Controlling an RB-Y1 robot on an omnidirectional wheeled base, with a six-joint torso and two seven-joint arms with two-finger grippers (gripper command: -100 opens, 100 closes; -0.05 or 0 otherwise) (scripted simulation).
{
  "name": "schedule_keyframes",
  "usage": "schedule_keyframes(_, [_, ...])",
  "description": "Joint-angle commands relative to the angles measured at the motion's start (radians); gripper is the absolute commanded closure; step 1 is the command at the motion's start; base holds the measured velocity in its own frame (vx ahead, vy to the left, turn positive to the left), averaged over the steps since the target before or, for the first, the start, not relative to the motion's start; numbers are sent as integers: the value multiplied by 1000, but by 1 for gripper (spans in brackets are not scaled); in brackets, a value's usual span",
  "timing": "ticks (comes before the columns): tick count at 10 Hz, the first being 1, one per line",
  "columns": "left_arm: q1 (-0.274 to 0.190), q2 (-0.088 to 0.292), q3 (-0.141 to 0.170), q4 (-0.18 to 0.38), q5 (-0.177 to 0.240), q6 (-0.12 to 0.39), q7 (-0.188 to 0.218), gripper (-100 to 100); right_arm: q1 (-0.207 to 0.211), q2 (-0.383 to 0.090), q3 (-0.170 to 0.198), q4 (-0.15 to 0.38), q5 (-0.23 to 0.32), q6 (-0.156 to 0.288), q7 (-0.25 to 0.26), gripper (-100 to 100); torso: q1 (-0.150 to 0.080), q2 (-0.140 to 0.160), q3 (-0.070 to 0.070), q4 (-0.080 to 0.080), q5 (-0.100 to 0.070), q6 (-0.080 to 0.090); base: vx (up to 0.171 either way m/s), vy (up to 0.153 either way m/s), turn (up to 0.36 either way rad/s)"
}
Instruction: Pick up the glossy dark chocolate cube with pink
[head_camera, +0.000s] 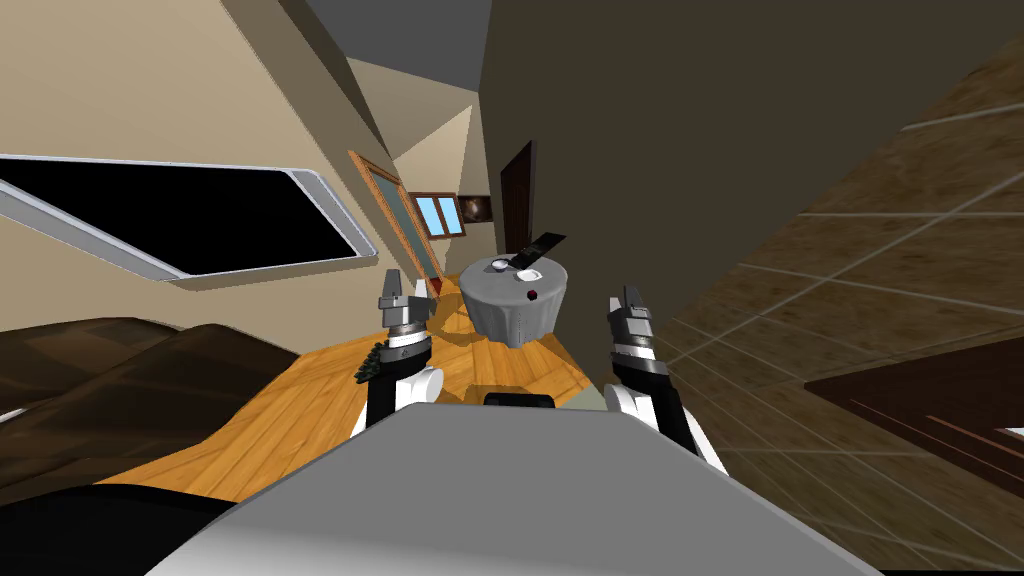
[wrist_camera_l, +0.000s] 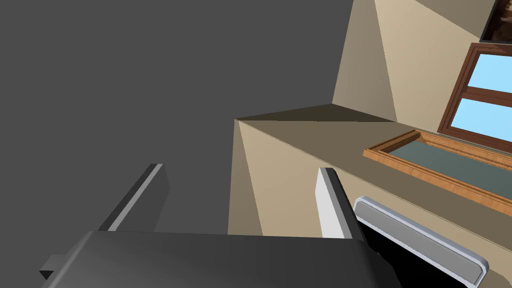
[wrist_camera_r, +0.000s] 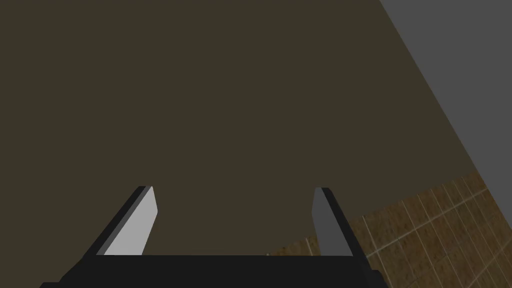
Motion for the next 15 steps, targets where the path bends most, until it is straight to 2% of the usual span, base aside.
schedule_keyframes(1, [0, 0, 0, 0, 0, 0, 0, 0, 4, -33, 12, 12, 11, -3, 2, -100, 0, 0, 0, 0, 0, 0, -33, 5, 34])
schedule_keyframes(5, [0, 0, 0, 0, 0, 0, 0, 0, 21, -150, 79, 84, 71, -20, 13, -100, 1, 7, 4, 2, 0, 0, -101, 23, 86])
schedule_keyframes(6, [0, 0, 0, 0, 0, 0, 0, 0, 21, -161, 79, 84, 71, -20, 13, -100, 2, 8, 5, 2, 0, 0, -97, 31, 51])
schedule_keyframes(8, [0, 0, 0, 0, 0, 0, 0, 0, 33, -227, 126, 144, 115, -36, 23, -100, 1, 6, 4, 1, 0, 0, -109, 37, 144])
schedule_keyframes(9, [0, 0, 0, 0, 0, 0, 0, 0, 33, -241, 126, 144, 115, -36, 23, -100, 3, 8, 5, 2, 1, 0, -99, 40, 52])
schedule_keyframes(11, [0, 0, 0, 0, 0, 0, 0, 0, 46, -312, 179, 214, 164, -56, 34, -100, 2, 7, 4, 2, 0, 0, -112, 42, 169])
schedule_keyframes(12, [0, 0, 0, 0, 0, 0, 0, 0, 46, -328, 179, 217, 164, -56, 34, -100, 2, 8, 5, 2, 1, 0, -98, 29, 60])
schedule_keyframes(14, [0, 0, 0, 0, 0, 0, 0, 0, 60, -403, 236, 286, 217, -80, 48, -100, 2, 8, 4, 2, 0, 0, -129, 49, 182])
schedule_keyframes(15, [0, 0, 0, 0, 0, 0, 0, 0, 60, -422, 236, 304, 217, -80, 48, -100, 3, 9, 5, 2, 1, 0, -98, 46, 79])
